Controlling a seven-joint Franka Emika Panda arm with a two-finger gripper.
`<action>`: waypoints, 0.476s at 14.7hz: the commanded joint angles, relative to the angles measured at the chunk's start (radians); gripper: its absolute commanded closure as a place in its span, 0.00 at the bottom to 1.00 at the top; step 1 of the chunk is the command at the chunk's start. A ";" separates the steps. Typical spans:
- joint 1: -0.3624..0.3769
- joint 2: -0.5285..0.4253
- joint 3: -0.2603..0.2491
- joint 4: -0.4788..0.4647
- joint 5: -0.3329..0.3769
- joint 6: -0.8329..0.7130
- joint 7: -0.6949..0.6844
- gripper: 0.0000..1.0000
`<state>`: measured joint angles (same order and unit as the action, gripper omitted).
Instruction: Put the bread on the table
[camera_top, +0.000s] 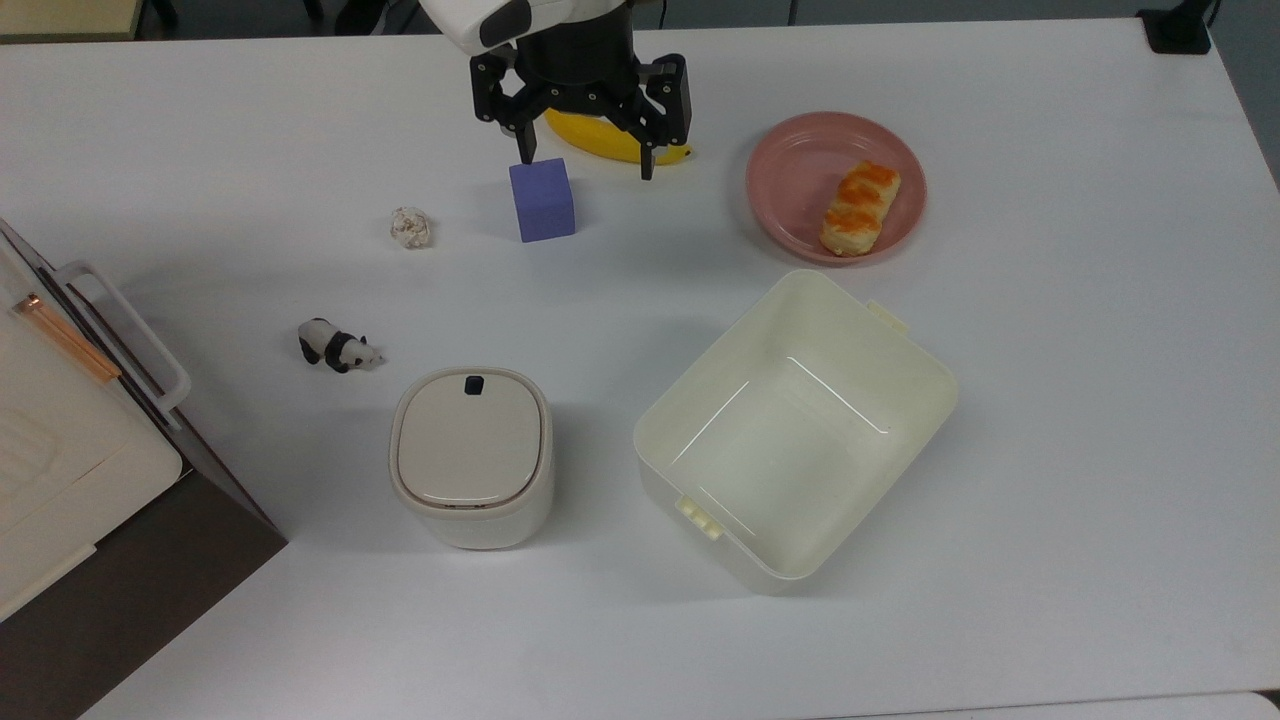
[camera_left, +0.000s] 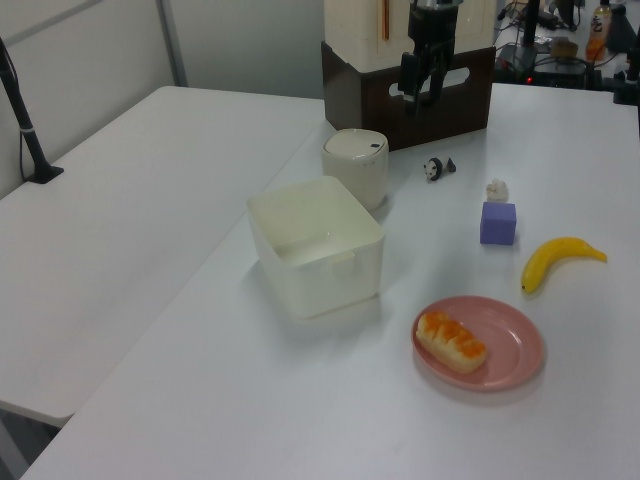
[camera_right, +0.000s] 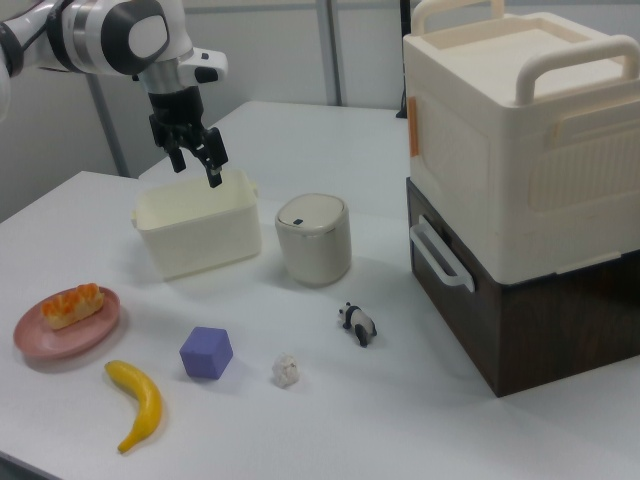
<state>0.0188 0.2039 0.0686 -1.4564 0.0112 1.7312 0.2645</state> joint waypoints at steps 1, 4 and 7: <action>0.004 0.000 0.000 0.008 -0.017 0.002 0.007 0.00; 0.006 -0.001 0.000 0.010 -0.025 -0.018 0.004 0.00; 0.006 -0.001 0.000 0.010 -0.028 -0.018 0.007 0.00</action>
<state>0.0188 0.2039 0.0687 -1.4559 0.0031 1.7312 0.2644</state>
